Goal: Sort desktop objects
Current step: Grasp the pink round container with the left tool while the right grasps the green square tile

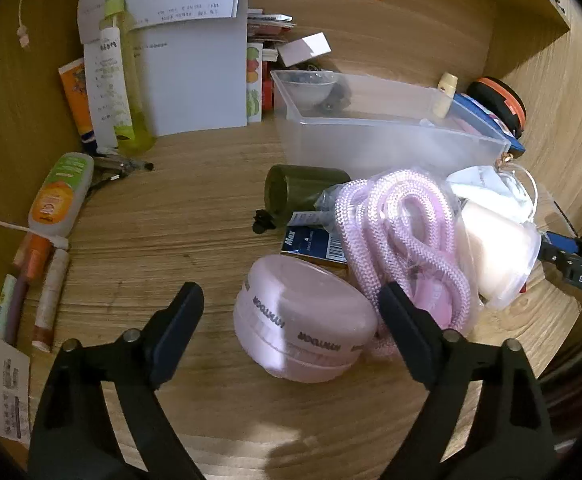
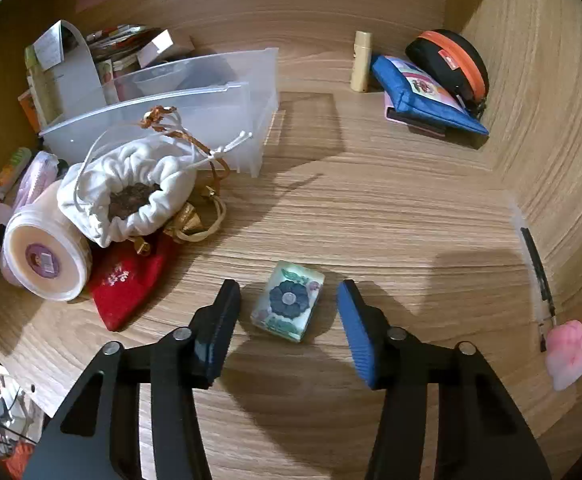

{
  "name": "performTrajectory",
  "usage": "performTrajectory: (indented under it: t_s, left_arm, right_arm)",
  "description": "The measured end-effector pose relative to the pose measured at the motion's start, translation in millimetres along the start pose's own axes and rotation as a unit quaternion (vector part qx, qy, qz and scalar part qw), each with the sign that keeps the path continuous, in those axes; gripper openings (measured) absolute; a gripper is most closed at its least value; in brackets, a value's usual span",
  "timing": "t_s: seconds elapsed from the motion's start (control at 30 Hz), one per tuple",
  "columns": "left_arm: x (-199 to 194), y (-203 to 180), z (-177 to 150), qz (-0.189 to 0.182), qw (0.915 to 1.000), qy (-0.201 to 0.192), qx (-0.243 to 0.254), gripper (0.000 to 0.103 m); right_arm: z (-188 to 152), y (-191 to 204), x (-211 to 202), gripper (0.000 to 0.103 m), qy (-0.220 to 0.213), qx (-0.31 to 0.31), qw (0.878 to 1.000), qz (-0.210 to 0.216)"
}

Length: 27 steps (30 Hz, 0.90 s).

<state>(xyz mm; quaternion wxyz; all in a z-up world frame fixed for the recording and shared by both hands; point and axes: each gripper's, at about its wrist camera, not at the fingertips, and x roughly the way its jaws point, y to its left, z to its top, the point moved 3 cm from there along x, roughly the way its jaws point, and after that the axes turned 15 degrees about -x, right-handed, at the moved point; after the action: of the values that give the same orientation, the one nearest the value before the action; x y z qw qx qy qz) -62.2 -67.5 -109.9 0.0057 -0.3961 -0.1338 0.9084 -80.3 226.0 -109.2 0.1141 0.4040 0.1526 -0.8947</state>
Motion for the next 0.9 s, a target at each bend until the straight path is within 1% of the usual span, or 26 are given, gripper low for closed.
performTrajectory:
  t_s: [0.03,0.07,0.17,0.2,0.27,0.3,0.37,0.4,0.43,0.47,0.53,0.63,0.73,0.83,0.9]
  left_arm:
    - [0,0,0,-0.001,1.0000,0.000,-0.001,0.090]
    - [1,0,0,-0.001,1.0000,0.000,-0.001,0.090]
    - [0,-1,2,-0.001,1.0000,-0.004,0.003,0.087]
    - [-1,0,2,-0.005,1.0000,-0.005,0.006,0.086]
    - [-1,2,-1,0.000,0.9999,-0.005,0.011,0.086]
    - [-1,3,-3,0.001,0.9999,-0.004,0.010,0.086]
    - [4,7,-1,0.003,1.0000,0.005,0.001,0.082]
    - [6,8,-2,0.005,0.9999,0.011,-0.002,0.074]
    - [11,9,-1,0.007,0.9998,0.018,-0.007,0.063]
    - [17,10,0,0.013,0.9995,0.025,-0.013,0.063]
    - [19,10,-1,0.023,0.9995,0.017,-0.015,0.062]
    - [17,11,-2,0.017,0.9994,0.015,-0.024,0.062]
    - [11,14,-1,0.023,0.9991,0.007,-0.035,0.062]
    - [-2,18,4,0.020,0.9987,-0.009,-0.047,0.062]
    - [-11,17,10,0.019,0.9983,-0.021,-0.051,0.062]
  right_arm:
    - [1,0,0,0.040,0.000,-0.001,1.000,0.000]
    - [1,-1,1,0.034,0.000,-0.001,1.000,0.001]
    - [2,-3,1,0.028,0.001,0.003,1.000,0.002]
    - [2,-4,1,0.027,0.000,0.008,1.000,0.007]
    - [2,-8,1,0.024,-0.001,0.016,1.000,0.014]
    - [2,-9,1,0.023,-0.001,0.017,1.000,0.015]
    - [1,-10,0,0.023,-0.002,0.019,1.000,0.017]
    - [1,-9,0,0.023,-0.003,0.018,1.000,0.017]
    - [1,-9,1,0.023,-0.005,0.018,1.000,0.016]
    - [1,-9,1,0.023,-0.007,0.018,1.000,0.017]
    - [2,-10,1,0.022,-0.011,0.026,0.999,0.025]
    - [2,-12,1,0.022,-0.016,0.041,0.998,0.050]
    - [4,-14,-4,0.022,-0.020,0.040,0.998,0.045]
    - [9,-16,-13,0.022,-0.031,0.042,0.997,0.049]
    - [15,-18,-20,0.022,-0.041,0.033,0.998,0.038]
